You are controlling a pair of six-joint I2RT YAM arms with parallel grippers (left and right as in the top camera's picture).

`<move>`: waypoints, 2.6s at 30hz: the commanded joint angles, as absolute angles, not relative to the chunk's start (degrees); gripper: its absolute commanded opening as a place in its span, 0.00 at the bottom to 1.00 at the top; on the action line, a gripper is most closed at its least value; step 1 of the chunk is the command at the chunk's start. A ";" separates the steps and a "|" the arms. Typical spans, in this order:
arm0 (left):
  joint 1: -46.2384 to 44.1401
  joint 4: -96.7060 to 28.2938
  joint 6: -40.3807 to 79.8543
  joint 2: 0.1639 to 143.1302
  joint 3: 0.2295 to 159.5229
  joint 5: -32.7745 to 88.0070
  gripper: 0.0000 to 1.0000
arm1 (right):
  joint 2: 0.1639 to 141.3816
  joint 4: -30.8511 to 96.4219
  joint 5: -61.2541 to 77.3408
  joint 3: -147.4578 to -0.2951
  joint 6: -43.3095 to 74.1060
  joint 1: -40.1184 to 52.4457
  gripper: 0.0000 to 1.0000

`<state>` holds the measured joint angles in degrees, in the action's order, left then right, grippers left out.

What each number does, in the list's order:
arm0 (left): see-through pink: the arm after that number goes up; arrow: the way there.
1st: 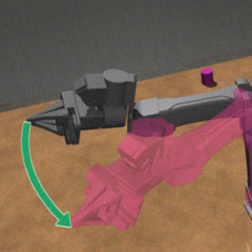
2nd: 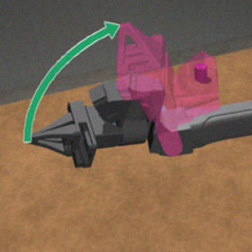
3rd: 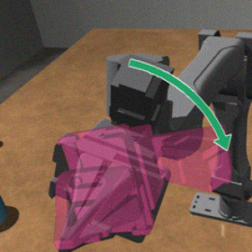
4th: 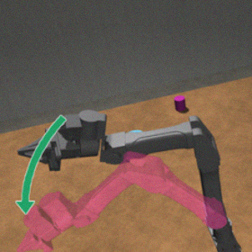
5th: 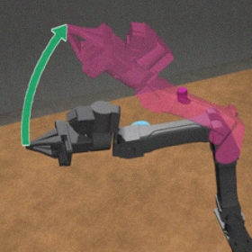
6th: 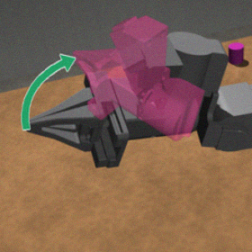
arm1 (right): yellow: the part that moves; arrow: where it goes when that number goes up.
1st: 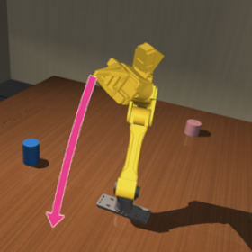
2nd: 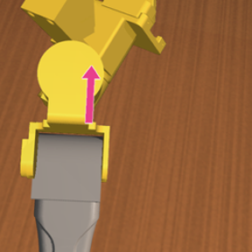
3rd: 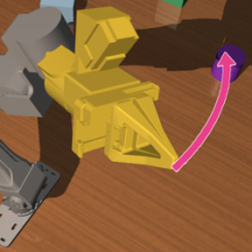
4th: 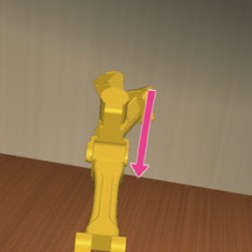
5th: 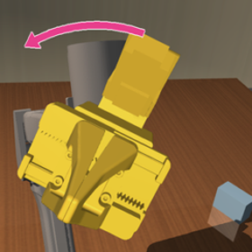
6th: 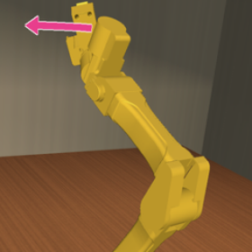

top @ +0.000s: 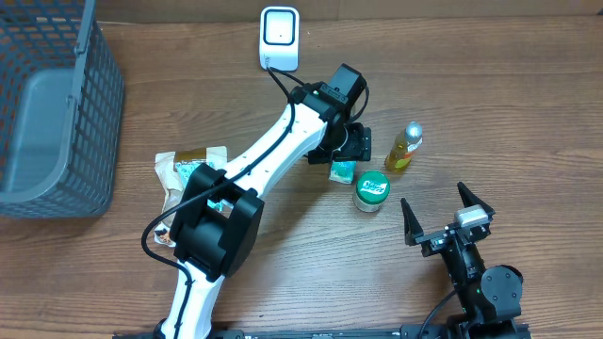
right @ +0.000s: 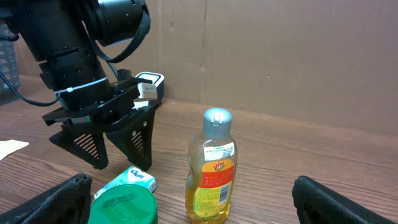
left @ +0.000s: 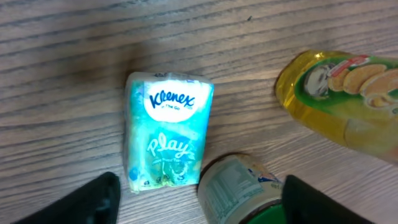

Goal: Scan the item barcode
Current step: 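Lower the tissue pack beside the green-lidded container with the left gripper, then release the tissue pack and swing the left gripper left over the snack bag, then lower the left gripper and grasp the mint-green wipes packet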

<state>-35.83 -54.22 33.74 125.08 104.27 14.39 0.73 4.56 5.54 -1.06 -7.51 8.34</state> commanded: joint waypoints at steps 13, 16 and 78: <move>-34.41 -58.48 27.94 118.32 106.30 13.82 0.98 | 0.16 4.38 5.19 -0.45 -7.38 8.16 1.00; -34.24 -60.86 26.98 114.76 106.28 9.06 0.98 | 0.16 4.38 5.19 -0.45 -7.38 8.16 1.00; -13.89 -59.90 36.16 103.07 67.31 -17.26 0.90 | 0.16 4.38 5.19 -0.47 -7.35 8.16 1.00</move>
